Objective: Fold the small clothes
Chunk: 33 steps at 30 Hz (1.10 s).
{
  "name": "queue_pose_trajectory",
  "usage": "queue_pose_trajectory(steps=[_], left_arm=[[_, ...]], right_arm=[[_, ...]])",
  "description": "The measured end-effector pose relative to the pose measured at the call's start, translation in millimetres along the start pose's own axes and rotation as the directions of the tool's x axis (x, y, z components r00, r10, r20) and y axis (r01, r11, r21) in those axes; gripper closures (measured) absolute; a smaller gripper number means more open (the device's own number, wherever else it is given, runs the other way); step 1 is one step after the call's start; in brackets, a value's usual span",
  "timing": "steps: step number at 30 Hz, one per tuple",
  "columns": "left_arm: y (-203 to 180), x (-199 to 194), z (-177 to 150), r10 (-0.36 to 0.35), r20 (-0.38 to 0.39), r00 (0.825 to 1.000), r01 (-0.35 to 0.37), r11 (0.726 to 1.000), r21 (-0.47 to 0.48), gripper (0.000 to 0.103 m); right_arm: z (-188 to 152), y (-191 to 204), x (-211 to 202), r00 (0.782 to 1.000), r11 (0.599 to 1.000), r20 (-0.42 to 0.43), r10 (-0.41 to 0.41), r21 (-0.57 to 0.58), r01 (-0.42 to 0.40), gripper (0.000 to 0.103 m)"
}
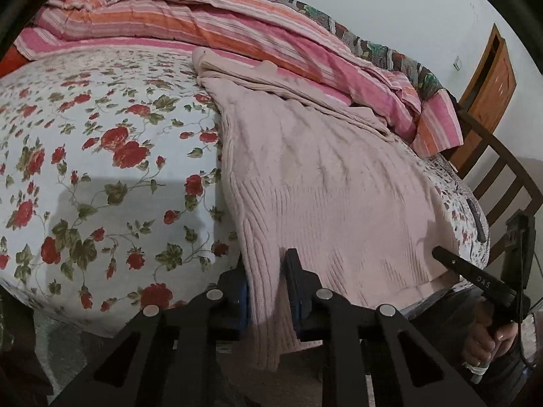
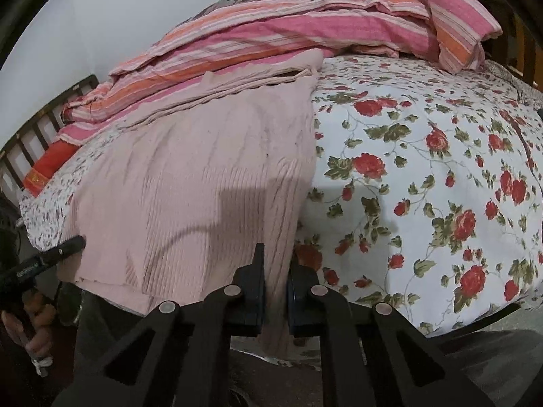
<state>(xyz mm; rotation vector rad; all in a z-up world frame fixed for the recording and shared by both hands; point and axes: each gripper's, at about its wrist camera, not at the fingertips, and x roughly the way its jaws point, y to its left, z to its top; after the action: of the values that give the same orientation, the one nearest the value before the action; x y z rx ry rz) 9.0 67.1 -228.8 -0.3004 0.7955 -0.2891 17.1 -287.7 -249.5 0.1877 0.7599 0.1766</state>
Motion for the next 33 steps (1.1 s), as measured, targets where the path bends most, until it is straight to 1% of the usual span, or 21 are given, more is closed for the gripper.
queue_pose_trajectory(steps=[5,7,10,25,33], left_arm=[[-0.4,-0.3,-0.6,0.006,0.004,1.0,-0.006,1.0,-0.004,0.084],[-2.9,-0.3,-1.2,0.016,0.007,1.0,-0.016,1.0,0.006,0.084],[-4.9,-0.4,-1.6,0.027,0.008,1.0,-0.027,0.999,0.017,0.084],[-6.1,0.9,-2.4,0.033,0.01,0.999,-0.033,0.999,0.014,0.084],[-6.6,1.1,-3.3,0.029,0.017,0.999,-0.029,0.999,0.02,0.084]], right_arm=[[-4.1,1.7,-1.2,1.0,1.0,0.015,-0.022,-0.014,0.022,0.093],[-6.4,4.5,-2.4,0.999,0.999,0.029,-0.043,-0.029,0.044,0.093],[-8.0,5.5,-3.1,0.998,0.998,0.036,-0.053,-0.034,0.054,0.093],[-7.7,4.9,-1.6,0.999,0.999,0.018,-0.043,-0.028,0.043,0.092],[-7.5,5.3,-0.9,0.999,0.999,0.008,-0.037,-0.035,0.037,0.089]])
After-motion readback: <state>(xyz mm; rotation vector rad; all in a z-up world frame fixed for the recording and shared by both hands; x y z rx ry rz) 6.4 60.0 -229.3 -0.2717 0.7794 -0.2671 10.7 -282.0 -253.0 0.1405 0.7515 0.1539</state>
